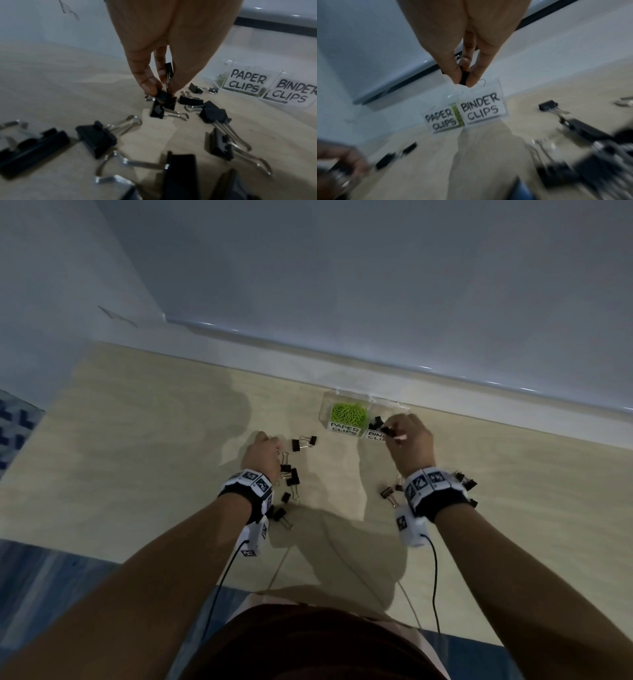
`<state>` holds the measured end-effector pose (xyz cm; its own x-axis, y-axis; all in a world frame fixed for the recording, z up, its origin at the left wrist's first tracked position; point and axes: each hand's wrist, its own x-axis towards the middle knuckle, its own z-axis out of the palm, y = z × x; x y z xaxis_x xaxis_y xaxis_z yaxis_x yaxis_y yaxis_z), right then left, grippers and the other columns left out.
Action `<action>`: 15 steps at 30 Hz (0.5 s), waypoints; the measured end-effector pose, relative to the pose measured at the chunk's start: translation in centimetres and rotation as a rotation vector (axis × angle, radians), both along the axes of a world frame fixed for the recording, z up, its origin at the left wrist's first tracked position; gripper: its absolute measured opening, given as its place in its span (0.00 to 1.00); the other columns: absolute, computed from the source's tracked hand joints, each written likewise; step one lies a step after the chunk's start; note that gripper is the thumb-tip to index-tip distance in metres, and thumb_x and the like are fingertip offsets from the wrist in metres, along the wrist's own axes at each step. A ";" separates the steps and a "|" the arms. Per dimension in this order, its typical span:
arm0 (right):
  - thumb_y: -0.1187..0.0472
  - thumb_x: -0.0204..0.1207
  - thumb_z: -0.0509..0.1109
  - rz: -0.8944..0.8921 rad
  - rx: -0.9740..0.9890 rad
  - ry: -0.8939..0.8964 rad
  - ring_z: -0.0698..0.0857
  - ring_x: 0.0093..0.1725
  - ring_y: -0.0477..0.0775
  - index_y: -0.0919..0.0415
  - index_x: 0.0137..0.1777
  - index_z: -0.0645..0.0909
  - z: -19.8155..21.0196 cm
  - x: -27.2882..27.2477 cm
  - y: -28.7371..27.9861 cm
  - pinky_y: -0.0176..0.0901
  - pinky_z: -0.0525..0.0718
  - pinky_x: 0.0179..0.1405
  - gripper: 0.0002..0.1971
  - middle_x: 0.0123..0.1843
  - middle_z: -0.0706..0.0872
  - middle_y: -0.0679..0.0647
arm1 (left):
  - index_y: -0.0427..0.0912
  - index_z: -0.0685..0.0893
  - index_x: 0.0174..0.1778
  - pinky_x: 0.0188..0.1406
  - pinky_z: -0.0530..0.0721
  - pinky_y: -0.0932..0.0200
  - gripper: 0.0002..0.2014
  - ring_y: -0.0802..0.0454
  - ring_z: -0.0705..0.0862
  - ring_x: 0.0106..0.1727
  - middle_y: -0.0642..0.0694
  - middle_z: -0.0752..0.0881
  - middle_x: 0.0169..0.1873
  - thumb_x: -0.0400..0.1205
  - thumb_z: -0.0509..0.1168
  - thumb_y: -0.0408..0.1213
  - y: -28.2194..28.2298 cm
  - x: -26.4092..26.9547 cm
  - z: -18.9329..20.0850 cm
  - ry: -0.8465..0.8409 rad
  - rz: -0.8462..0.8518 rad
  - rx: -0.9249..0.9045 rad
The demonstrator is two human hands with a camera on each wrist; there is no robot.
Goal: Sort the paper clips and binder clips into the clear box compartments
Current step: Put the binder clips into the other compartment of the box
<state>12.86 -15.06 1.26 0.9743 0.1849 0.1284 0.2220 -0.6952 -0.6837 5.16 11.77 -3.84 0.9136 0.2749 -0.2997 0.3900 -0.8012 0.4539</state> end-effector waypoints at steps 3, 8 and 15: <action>0.74 0.67 0.74 -0.081 0.001 0.056 0.84 0.48 0.56 0.59 0.50 0.81 0.2 2.2 0.1 0.37 0.84 0.47 0.14 0.51 0.82 0.58 | 0.38 0.84 0.51 0.49 0.83 0.52 0.10 0.38 0.83 0.46 0.37 0.76 0.55 0.75 0.65 0.25 -0.1 0.2 0.2 0.019 -0.028 0.025; 0.71 0.71 0.70 -0.067 -0.098 0.117 0.80 0.59 0.58 0.55 0.57 0.79 -1.4 -0.2 0.0 0.53 0.84 0.60 0.17 0.62 0.78 0.56 | 0.39 0.82 0.50 0.47 0.78 0.56 0.09 0.41 0.82 0.48 0.39 0.78 0.51 0.75 0.65 0.28 0.2 0.6 0.9 0.062 -0.111 0.061; 0.56 0.76 0.62 0.246 -0.492 0.154 0.80 0.52 0.65 0.58 0.58 0.79 -3.8 -6.5 0.4 0.63 0.81 0.53 0.13 0.56 0.81 0.59 | 0.37 0.86 0.44 0.48 0.83 0.55 0.09 0.42 0.85 0.47 0.40 0.87 0.45 0.69 0.69 0.27 -7.5 6.8 5.8 -0.157 -0.344 -0.257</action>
